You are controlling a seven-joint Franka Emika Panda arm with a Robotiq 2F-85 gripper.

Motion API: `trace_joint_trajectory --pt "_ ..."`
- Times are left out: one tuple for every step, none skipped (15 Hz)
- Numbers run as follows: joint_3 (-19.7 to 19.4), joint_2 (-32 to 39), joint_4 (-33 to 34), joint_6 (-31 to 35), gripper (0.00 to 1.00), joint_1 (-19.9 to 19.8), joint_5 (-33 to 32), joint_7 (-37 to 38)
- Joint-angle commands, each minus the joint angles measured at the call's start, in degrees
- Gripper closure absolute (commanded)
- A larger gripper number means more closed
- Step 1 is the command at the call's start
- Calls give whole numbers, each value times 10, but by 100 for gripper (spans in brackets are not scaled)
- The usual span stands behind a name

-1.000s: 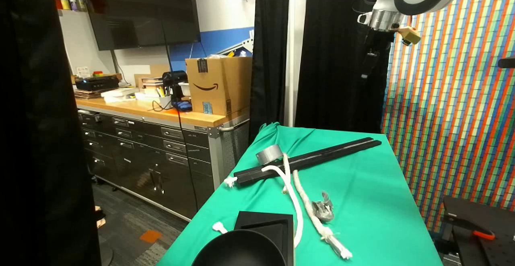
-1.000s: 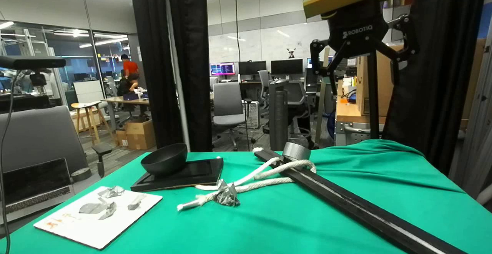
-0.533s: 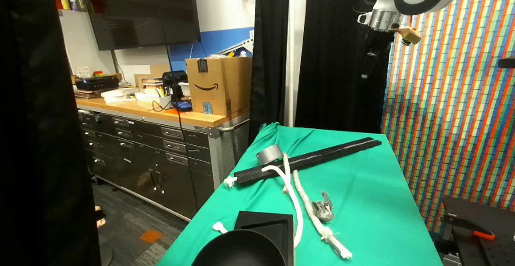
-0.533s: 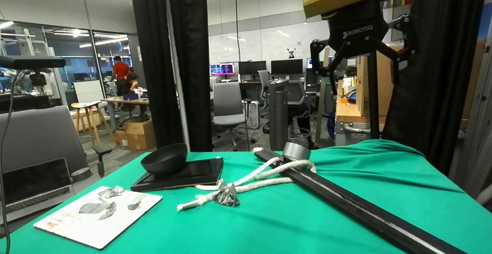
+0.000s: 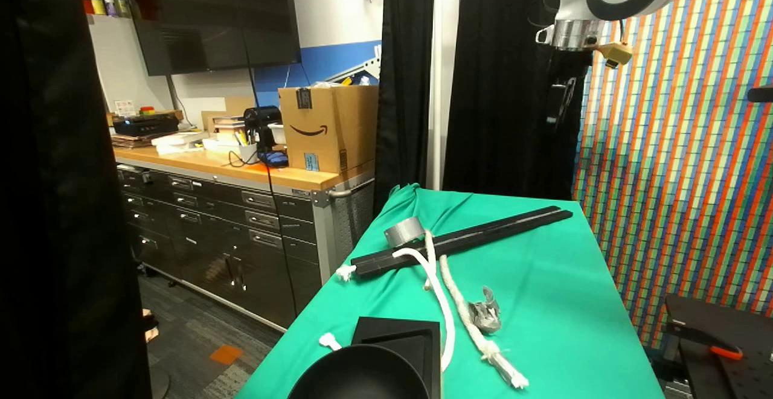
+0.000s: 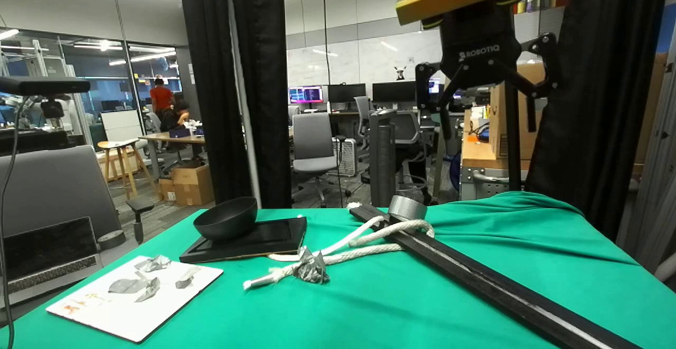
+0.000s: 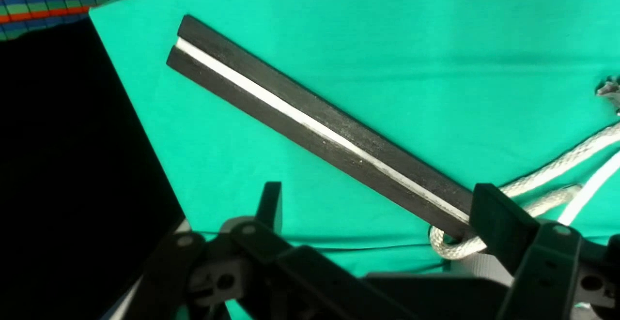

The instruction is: Put the grey masking tape in the black bowl

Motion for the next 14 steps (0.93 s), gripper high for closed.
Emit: trace_joint_trajectory --pt "36 27 80 -100 0 -1 -11 86" --pt "45 37 106 -128 0 2 -6 108" --pt "52 48 132 -152 0 6 2 130" --pt "59 62 162 -180 0 8 10 151" --pt "66 74 187 -203 0 10 13 176" --pt "71 88 216 -228 0 13 20 200" --pt "75 102 243 -255 0 14 27 226" --pt "79 117 270 -278 0 16 31 260" --pt "81 131 296 -302 0 18 35 284" --pt "82 147 325 -323 0 20 39 311" --pt "82 160 347 -336 0 21 46 331" --pt "81 178 375 -348 0 22 49 356" --pt "79 193 398 -359 0 24 52 375" --pt "77 214 428 -369 0 24 56 394"
